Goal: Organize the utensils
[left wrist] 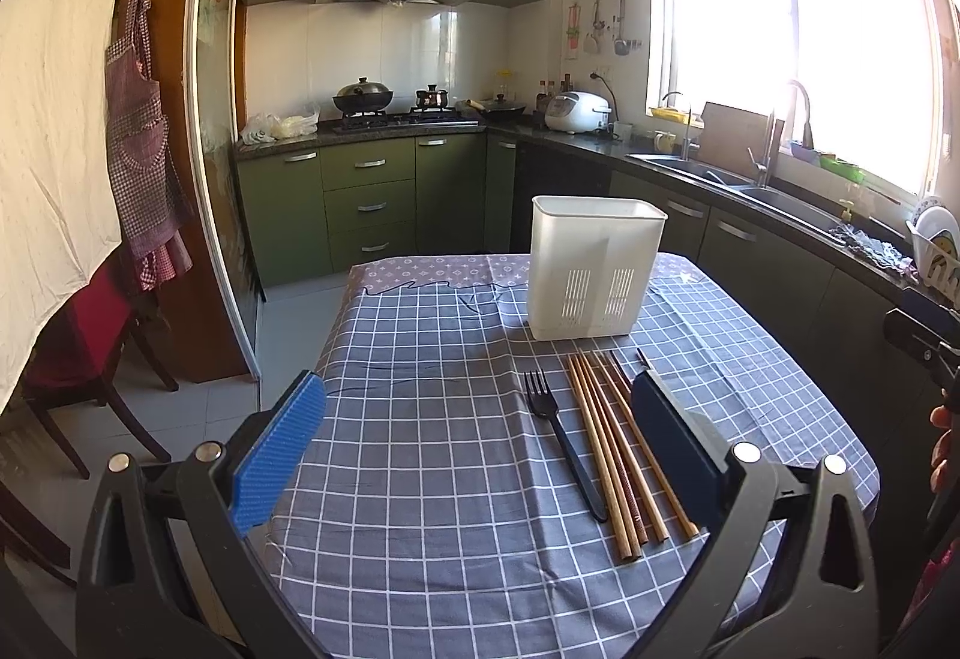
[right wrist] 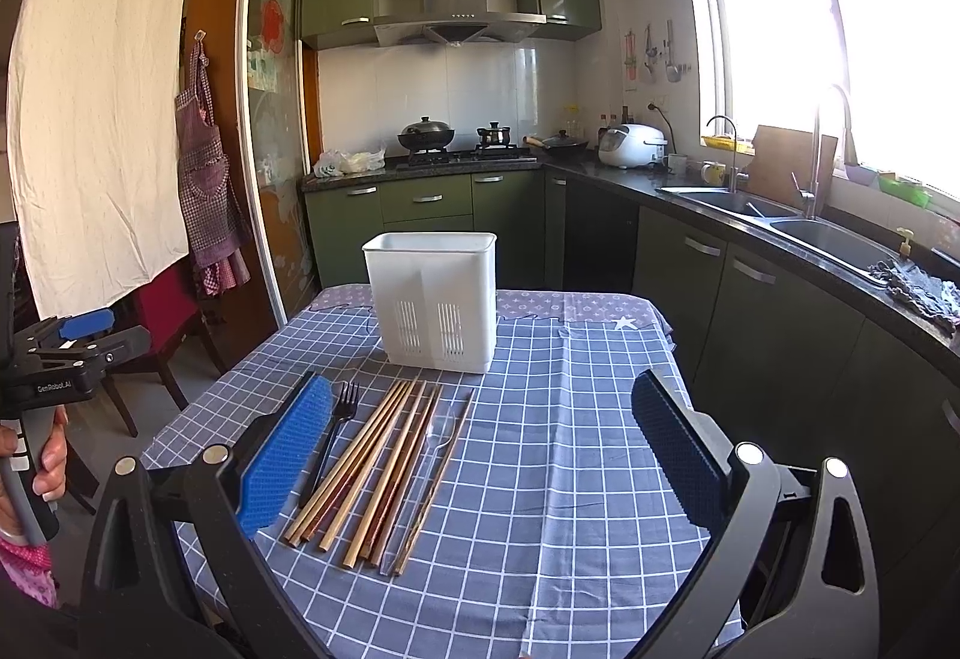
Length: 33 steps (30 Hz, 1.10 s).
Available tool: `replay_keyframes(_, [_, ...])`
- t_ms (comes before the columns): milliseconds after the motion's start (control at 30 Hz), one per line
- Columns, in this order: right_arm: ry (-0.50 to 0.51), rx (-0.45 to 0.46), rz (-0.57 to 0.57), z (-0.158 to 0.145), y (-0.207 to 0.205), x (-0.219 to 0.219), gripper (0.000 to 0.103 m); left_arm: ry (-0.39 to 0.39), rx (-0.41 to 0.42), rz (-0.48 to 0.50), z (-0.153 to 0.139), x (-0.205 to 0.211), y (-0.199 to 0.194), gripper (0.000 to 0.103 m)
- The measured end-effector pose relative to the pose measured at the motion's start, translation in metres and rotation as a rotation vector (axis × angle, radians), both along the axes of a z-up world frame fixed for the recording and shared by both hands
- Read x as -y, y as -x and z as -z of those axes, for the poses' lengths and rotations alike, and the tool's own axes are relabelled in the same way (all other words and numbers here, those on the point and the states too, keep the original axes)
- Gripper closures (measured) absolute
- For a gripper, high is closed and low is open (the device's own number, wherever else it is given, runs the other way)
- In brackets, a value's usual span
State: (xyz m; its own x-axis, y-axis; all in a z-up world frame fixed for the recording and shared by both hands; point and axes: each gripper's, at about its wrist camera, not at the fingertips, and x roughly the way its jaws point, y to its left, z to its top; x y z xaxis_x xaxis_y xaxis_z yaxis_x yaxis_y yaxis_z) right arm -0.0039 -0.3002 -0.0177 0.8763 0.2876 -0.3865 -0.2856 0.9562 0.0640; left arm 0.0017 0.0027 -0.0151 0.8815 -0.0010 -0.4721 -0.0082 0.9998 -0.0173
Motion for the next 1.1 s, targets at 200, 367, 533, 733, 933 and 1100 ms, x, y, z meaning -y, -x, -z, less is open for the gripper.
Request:
replay_keyframes(200, [0.003,-0.001,0.003,0.0005,-0.0011,-0.0003,0.004,0.004,-0.006,-0.002,-0.0002,-0.0007,-0.0013,0.006])
replay_keyframes(367, [0.004,-0.005,0.004,0.0016,-0.0018,-0.0004,0.004,0.003,-0.012,-0.001,0.0008,0.0003,-0.0031,0.006])
replay_keyframes(533, [0.004,-0.010,0.005,0.0018,-0.0027,-0.0003,0.004,0.005,-0.014,0.000,0.0021,0.0002,-0.0034,0.006])
replay_keyframes(733, [0.004,-0.011,0.007,0.0029,-0.0027,0.0009,0.004,0.005,-0.015,0.000,0.0036,-0.0001,-0.0034,0.006])
replay_keyframes(933, [0.004,-0.011,0.007,0.0019,-0.0031,0.0020,0.004,0.005,-0.016,0.000,0.0048,-0.0003,-0.0033,0.006])
replay_keyframes(1100, [0.004,-0.012,0.007,0.0025,-0.0037,0.0024,0.004,0.004,-0.017,0.000,0.0044,-0.0001,-0.0039,0.006])
